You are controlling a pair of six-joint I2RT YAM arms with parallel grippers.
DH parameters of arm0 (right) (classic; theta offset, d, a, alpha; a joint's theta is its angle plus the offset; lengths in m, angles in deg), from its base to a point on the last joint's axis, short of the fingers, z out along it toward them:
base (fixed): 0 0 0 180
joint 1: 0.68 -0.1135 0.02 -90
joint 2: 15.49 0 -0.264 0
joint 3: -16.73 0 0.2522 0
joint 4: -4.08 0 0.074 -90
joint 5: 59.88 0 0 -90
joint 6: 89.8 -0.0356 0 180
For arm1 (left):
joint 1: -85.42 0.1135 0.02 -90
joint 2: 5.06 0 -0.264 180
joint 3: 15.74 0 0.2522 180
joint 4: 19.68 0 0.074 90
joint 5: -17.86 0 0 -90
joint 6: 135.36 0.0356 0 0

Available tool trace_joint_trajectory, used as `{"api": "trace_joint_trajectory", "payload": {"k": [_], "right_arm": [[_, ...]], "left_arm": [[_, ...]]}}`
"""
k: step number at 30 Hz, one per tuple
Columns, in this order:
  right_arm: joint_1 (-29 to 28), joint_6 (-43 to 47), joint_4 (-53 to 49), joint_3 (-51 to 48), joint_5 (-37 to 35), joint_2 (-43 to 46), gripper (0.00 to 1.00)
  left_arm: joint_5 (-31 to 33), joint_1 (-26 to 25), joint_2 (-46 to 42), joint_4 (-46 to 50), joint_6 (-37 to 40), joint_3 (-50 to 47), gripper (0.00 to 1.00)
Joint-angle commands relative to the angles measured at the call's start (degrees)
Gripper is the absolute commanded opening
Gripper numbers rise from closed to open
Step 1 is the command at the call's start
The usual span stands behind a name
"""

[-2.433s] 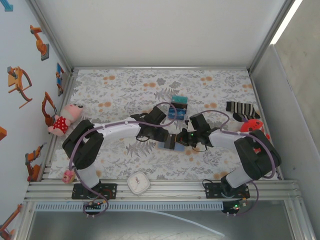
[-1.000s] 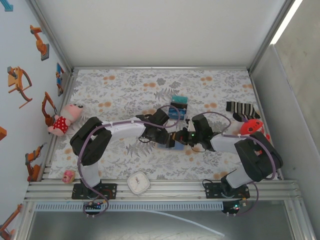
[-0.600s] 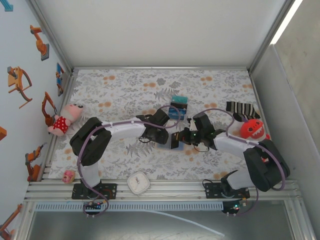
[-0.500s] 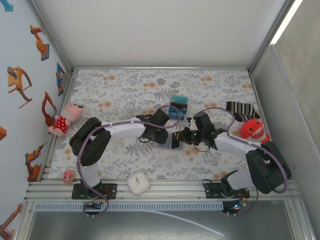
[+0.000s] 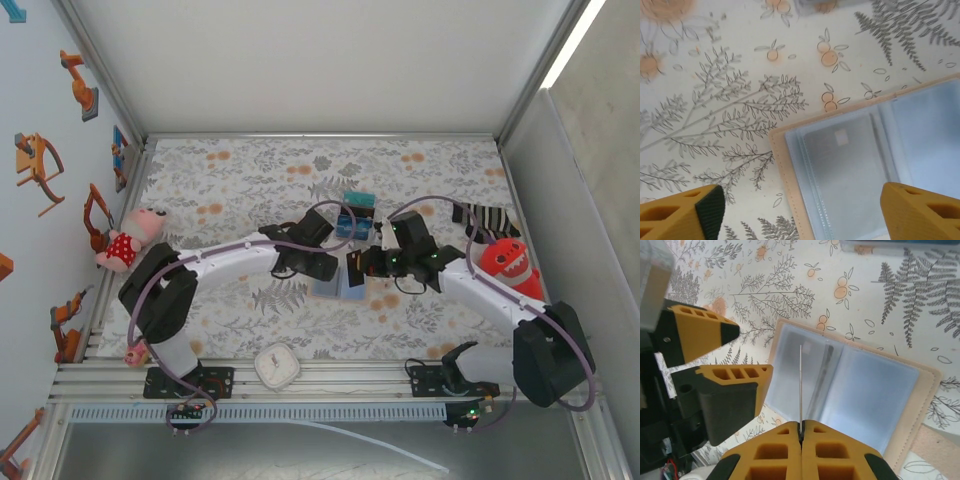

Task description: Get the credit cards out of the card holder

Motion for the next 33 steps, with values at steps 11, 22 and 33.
{"api": "trace_joint_trajectory", "payload": {"k": [11, 22, 33], "right_arm": [[0.07, 12.58, -6.21, 6.36, -1.24, 0.68, 0.0], [0.49, 28.55, -13.24, 20.2, -4.68, -6.39, 0.0], [3.96, 39.38, -18.0, 34.15, -5.4, -17.63, 0.0]], "left_arm": [[1.9, 5.55, -12.11, -5.88, -5.31, -6.37, 0.97], [4.68, 7.73, -18.8, -10.66, -7.39, -11.34, 0.97], [7.69, 8.12, -23.65, -11.81, -9.44, -15.39, 0.97]]}}
